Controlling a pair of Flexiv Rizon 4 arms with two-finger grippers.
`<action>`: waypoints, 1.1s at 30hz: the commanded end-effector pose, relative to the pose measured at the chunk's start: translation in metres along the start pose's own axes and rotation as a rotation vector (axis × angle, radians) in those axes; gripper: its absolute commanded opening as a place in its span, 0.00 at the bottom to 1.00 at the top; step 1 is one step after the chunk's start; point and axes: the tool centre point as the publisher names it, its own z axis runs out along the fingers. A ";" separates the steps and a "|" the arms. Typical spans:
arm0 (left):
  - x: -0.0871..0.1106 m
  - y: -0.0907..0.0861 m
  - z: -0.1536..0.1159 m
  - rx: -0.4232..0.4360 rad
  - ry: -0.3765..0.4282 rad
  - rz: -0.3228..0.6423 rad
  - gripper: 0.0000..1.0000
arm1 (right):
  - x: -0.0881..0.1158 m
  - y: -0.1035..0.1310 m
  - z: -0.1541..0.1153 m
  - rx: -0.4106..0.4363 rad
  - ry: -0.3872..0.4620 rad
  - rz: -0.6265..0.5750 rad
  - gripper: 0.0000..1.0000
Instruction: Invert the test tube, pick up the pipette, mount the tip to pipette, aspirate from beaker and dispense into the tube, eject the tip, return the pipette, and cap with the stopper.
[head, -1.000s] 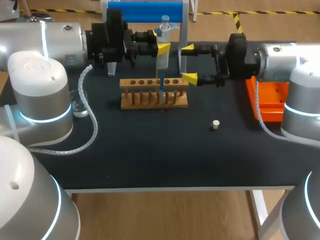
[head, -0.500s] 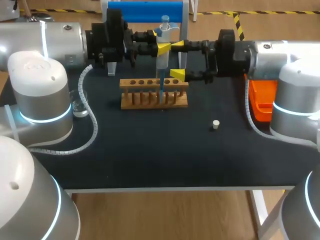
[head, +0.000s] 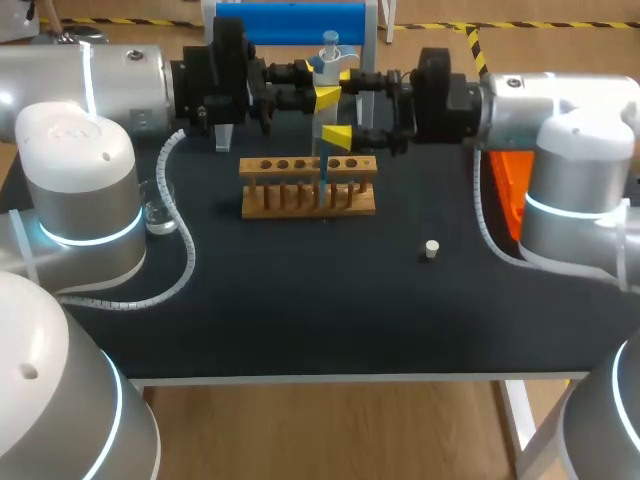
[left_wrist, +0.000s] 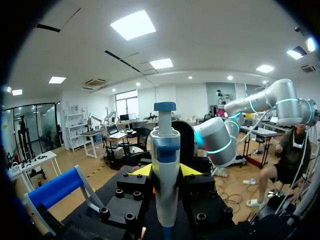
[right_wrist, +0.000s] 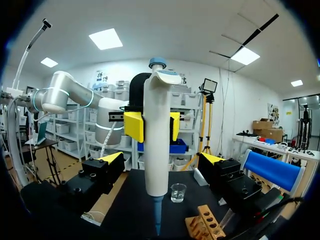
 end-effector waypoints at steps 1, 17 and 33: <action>0.000 0.000 0.000 0.003 0.001 0.001 0.00 | -0.003 0.000 0.003 -0.002 0.000 -0.002 0.99; 0.000 0.000 0.000 0.003 0.001 0.001 0.00 | -0.005 0.002 0.018 -0.006 0.039 0.002 0.90; 0.000 0.000 0.000 0.003 0.001 0.001 0.00 | 0.001 0.003 0.022 -0.020 0.088 0.003 0.64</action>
